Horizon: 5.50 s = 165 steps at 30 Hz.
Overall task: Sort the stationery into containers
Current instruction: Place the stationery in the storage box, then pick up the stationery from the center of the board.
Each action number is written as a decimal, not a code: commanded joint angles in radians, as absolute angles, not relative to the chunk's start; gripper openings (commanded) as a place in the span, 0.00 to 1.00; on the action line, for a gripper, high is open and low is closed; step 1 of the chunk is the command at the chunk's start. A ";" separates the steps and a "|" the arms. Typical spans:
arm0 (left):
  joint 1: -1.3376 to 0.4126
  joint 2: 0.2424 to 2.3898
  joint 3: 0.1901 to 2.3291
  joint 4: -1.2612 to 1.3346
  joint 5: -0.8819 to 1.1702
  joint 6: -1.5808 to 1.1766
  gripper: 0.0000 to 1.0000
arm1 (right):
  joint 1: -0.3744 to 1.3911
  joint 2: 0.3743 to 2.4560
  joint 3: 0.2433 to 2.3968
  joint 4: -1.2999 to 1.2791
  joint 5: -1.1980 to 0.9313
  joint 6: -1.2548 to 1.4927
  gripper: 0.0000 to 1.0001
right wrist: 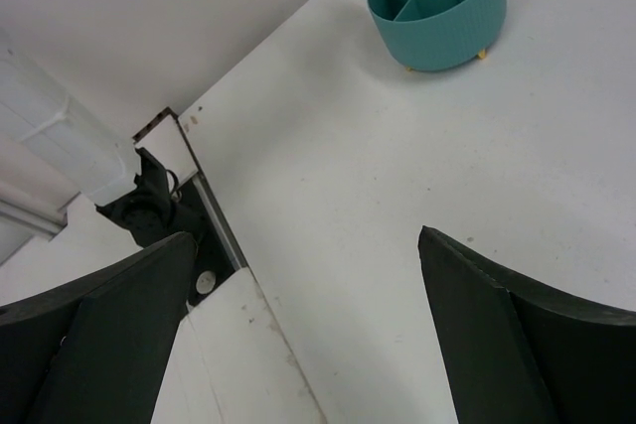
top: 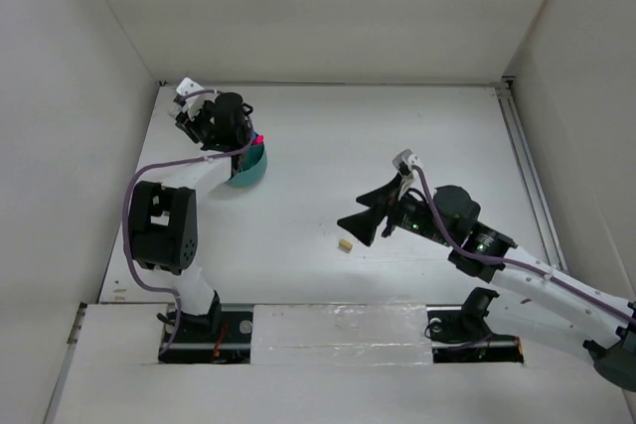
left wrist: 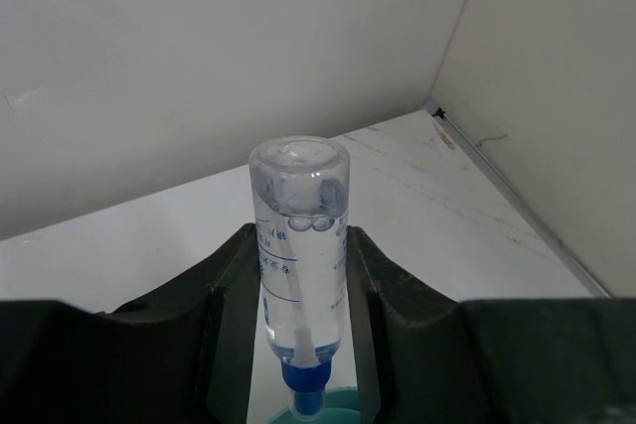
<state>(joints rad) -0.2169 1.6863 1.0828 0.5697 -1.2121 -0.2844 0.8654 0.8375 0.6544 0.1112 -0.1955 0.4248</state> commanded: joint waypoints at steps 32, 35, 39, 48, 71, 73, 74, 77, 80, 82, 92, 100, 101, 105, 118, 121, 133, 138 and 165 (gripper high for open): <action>-0.261 1.723 1.040 0.606 -1.126 -0.374 0.00 | 0.874 0.848 0.661 0.114 -0.235 0.396 1.00; -0.261 1.723 1.040 0.583 -1.135 -0.383 0.00 | 0.874 0.839 0.652 0.114 -0.235 0.396 1.00; -0.261 1.723 1.040 0.542 -1.135 -0.411 0.00 | 0.874 0.830 0.652 0.114 -0.235 0.396 1.00; -0.261 1.704 1.049 0.450 -1.112 -0.474 0.03 | 0.874 0.830 0.652 0.114 -0.235 0.396 1.00; -0.282 1.655 1.022 0.408 -1.103 -0.505 0.00 | 0.874 0.857 0.652 0.114 -0.235 0.387 1.00; -0.291 1.655 1.022 0.399 -1.103 -0.505 0.00 | 0.874 0.857 0.652 0.114 -0.235 0.387 1.00; -0.291 1.655 1.022 0.399 -1.112 -0.505 0.00 | 0.874 0.857 0.652 0.114 -0.235 0.387 1.00; -0.313 1.655 1.000 0.484 -1.121 -0.431 0.00 | 0.874 0.857 0.652 0.114 -0.235 0.387 1.00; -0.322 1.664 1.000 0.494 -1.109 -0.408 0.00 | 0.874 0.867 0.652 0.114 -0.244 0.387 1.00; -0.322 1.674 1.000 0.494 -1.095 -0.408 0.00 | 0.874 0.867 0.652 0.114 -0.244 0.387 1.00; -0.322 1.684 1.000 0.503 -1.065 -0.367 0.00 | 0.874 0.876 0.661 0.114 -0.244 0.387 1.00; -0.331 1.684 0.991 0.515 -1.065 -0.367 0.00 | 0.874 0.876 0.661 0.114 -0.244 0.377 1.00; -0.340 1.684 0.991 0.526 -1.065 -0.356 0.00 | 0.874 0.876 0.661 0.114 -0.244 0.377 1.00; -0.362 1.684 0.979 0.537 -1.086 -0.327 0.14 | 0.874 0.876 0.661 0.114 -0.244 0.377 1.00; -0.391 1.694 0.979 0.558 -1.140 -0.298 0.38 | 0.874 0.876 0.661 0.114 -0.244 0.377 1.00; -0.391 1.694 0.969 0.558 -1.140 -0.298 0.39 | 0.874 0.876 0.661 0.114 -0.244 0.377 1.00; -0.391 1.530 0.998 0.231 -1.172 -0.520 1.00 | 0.874 0.894 0.670 0.114 -0.233 0.377 1.00; -0.391 1.457 1.161 -0.251 -1.213 -0.878 1.00 | 0.874 0.916 0.689 0.114 -0.209 0.388 1.00; -0.448 0.842 1.175 -0.702 -0.521 -0.713 1.00 | 0.864 1.353 0.762 -0.126 0.027 0.568 0.73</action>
<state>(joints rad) -0.4461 0.8192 1.0672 -0.5995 -0.5346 -0.8341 0.8509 1.3216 0.7509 -0.1028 -0.0139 0.5369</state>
